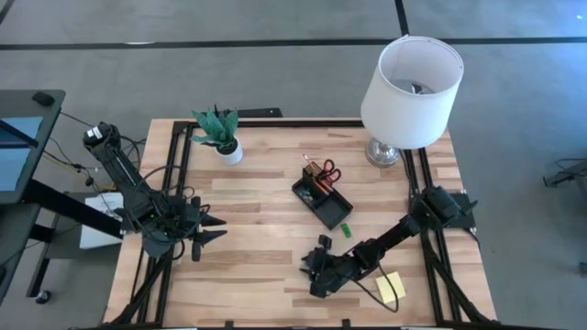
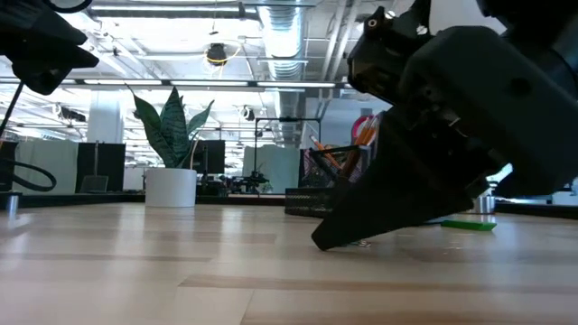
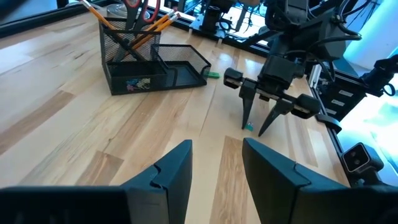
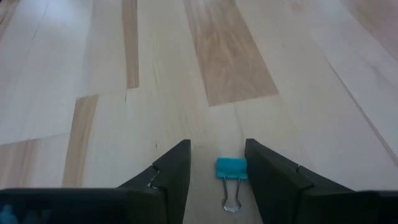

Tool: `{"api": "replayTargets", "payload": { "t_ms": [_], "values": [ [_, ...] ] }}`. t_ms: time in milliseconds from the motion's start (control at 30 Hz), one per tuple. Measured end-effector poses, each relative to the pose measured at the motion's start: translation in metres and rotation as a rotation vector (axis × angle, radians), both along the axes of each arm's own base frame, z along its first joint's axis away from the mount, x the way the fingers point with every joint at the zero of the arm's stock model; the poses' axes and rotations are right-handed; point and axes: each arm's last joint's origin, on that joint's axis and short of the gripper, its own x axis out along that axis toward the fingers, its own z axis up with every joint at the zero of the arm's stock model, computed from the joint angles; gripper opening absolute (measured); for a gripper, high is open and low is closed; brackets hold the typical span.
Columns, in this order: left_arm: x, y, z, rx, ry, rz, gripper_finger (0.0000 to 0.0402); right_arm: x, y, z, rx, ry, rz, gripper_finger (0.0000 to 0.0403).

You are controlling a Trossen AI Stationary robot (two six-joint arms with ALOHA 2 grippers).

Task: Pick and place office supplies into organizer
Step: Put the blue binder clip into the black desk organizer

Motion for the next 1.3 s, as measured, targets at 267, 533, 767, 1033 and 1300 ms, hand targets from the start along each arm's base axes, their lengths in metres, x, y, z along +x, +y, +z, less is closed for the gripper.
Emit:
{"api": "replayTargets", "payload": {
  "t_ms": [267, 533, 767, 1033, 1300],
  "values": [
    [0.000, 0.000, 0.000, -0.017, -0.002, 0.005, 0.0137, -0.003, 0.001, -0.001, -0.026, 0.022, 0.006, 0.0147],
    [0.000, 0.000, 0.000, -0.017, -0.002, 0.006, 0.0137, -0.004, 0.001, -0.001, -0.032, 0.023, 0.005, 0.0146],
    [0.000, 0.000, 0.000, -0.018, -0.002, 0.006, 0.0137, -0.004, 0.000, -0.001, -0.045, 0.020, -0.008, 0.0109],
    [0.000, 0.000, 0.000, -0.017, -0.002, 0.006, 0.0137, -0.004, 0.000, -0.001, -0.052, 0.018, -0.019, 0.0055],
    [0.000, 0.000, 0.000, -0.018, -0.002, 0.006, 0.0137, -0.004, -0.004, 0.011, -0.079, -0.029, -0.056, 0.0057]
  ]
}}
